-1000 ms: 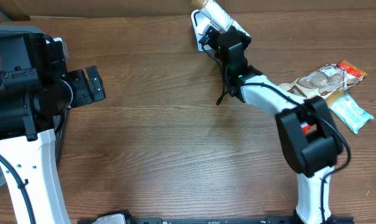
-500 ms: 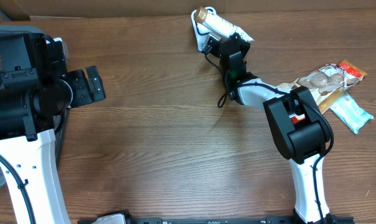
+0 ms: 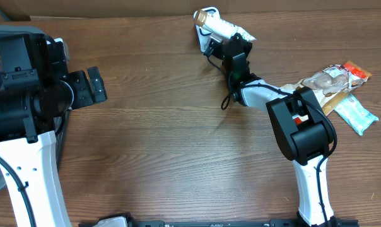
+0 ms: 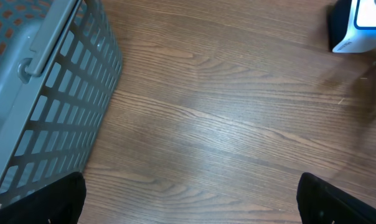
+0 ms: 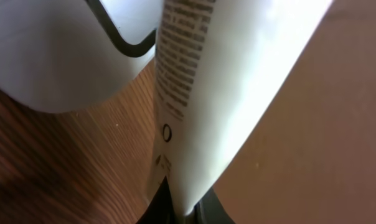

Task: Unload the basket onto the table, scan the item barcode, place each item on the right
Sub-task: 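Hold the tube's printed side against the scanner with the right gripper, then carry the tube right and lower it onto the snack pile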

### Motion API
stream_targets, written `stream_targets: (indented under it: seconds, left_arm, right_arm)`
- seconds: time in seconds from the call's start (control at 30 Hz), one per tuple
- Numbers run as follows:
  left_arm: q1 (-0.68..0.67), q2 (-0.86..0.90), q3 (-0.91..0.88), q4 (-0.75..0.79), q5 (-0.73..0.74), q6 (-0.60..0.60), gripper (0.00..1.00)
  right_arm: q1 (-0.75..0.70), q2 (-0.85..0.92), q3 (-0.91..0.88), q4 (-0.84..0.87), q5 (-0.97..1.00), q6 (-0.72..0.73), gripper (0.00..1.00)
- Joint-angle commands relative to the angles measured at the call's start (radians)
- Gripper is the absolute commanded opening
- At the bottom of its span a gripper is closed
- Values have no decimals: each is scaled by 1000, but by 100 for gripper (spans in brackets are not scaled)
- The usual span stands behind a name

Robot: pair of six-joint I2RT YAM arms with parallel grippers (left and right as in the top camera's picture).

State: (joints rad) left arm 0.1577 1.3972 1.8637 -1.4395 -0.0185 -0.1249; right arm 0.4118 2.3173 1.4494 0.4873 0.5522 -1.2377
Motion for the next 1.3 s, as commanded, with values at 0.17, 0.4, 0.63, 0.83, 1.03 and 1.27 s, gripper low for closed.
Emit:
stream_targets:
  seconds: [0.17, 0.4, 0.63, 0.83, 1.03, 1.27]
  left_arm:
    - [4, 3, 0, 3, 8, -6, 99]
    - [3, 3, 0, 3, 9, -6, 100]
    - [3, 4, 0, 3, 9, -6, 99]
    - [3, 5, 0, 3, 8, -6, 100]
    - [3, 5, 0, 3, 8, -6, 100]
    - [3, 5, 0, 3, 8, -6, 100]
  right_arm:
    - [-20, -13, 134, 8, -23, -133, 4]
    - [-21, -13, 158, -51, -35, -121, 4]
    - [-23, -13, 158, -68, -39, -121, 4]
    - [-19, -14, 158, -85, -33, -121, 4]
    - [-13, -97, 158, -121, -32, 50, 4]
    - [-2, -384, 158, -576, -166, 537, 4]
